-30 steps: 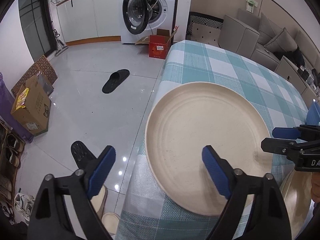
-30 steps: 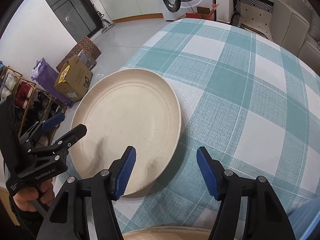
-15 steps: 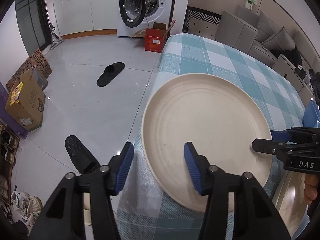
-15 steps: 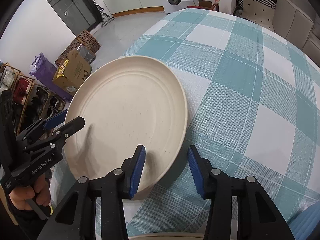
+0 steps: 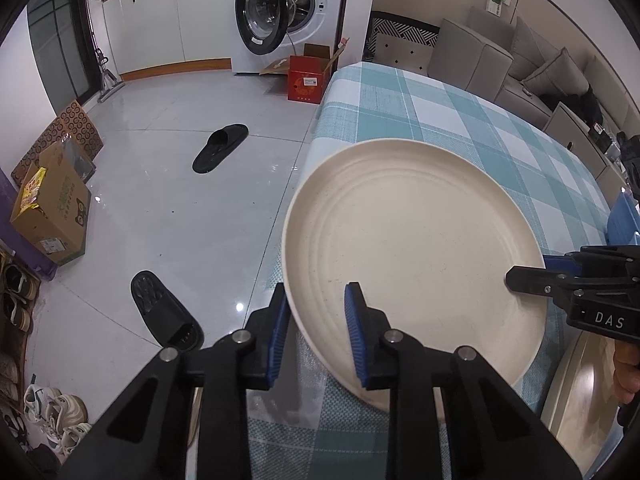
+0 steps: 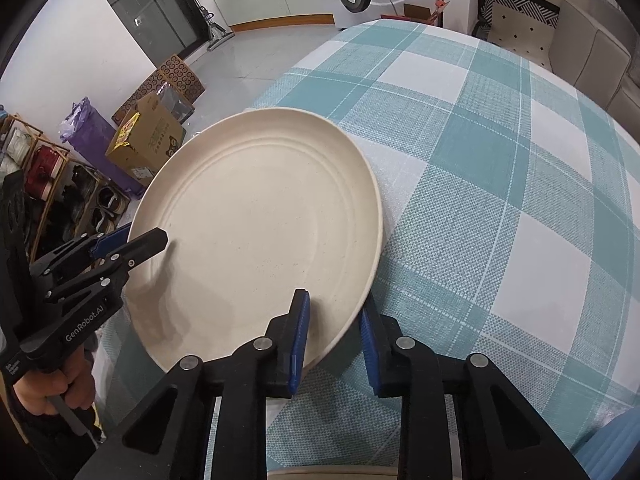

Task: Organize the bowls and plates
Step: 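Lift the second cream plate off the table with both grippers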

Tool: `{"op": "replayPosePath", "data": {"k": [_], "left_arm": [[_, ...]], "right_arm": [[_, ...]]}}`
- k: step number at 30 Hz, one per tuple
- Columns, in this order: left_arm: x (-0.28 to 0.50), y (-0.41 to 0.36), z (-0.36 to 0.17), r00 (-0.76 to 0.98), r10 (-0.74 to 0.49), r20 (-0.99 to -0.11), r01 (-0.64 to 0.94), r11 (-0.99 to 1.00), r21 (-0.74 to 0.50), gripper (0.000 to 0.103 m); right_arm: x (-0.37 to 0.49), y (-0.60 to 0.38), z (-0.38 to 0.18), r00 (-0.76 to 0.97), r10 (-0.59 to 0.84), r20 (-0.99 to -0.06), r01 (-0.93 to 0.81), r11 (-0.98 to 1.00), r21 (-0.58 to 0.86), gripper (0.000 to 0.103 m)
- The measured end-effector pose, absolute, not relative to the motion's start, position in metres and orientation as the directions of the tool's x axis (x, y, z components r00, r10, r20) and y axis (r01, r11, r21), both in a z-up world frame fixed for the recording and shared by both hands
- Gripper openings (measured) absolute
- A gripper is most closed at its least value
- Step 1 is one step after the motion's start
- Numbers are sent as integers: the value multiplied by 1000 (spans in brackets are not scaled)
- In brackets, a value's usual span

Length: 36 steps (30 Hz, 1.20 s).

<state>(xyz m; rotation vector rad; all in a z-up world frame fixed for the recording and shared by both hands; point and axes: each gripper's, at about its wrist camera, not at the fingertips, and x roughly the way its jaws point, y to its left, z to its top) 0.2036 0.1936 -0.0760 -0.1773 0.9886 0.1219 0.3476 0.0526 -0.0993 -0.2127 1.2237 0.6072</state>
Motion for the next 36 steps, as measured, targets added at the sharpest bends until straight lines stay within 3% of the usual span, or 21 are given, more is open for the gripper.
{"op": "replayPosePath", "data": {"k": [18, 36], "left_arm": [[190, 185, -61, 577, 55, -815, -178, 982, -60, 22], [169, 160, -19, 635, 55, -771, -143, 989, -48, 22]], "right_arm": [[335, 43, -84, 261, 317, -912, -562, 818, 123, 20], [303, 12, -31, 335, 342, -878, -560, 821, 106, 20]]}}
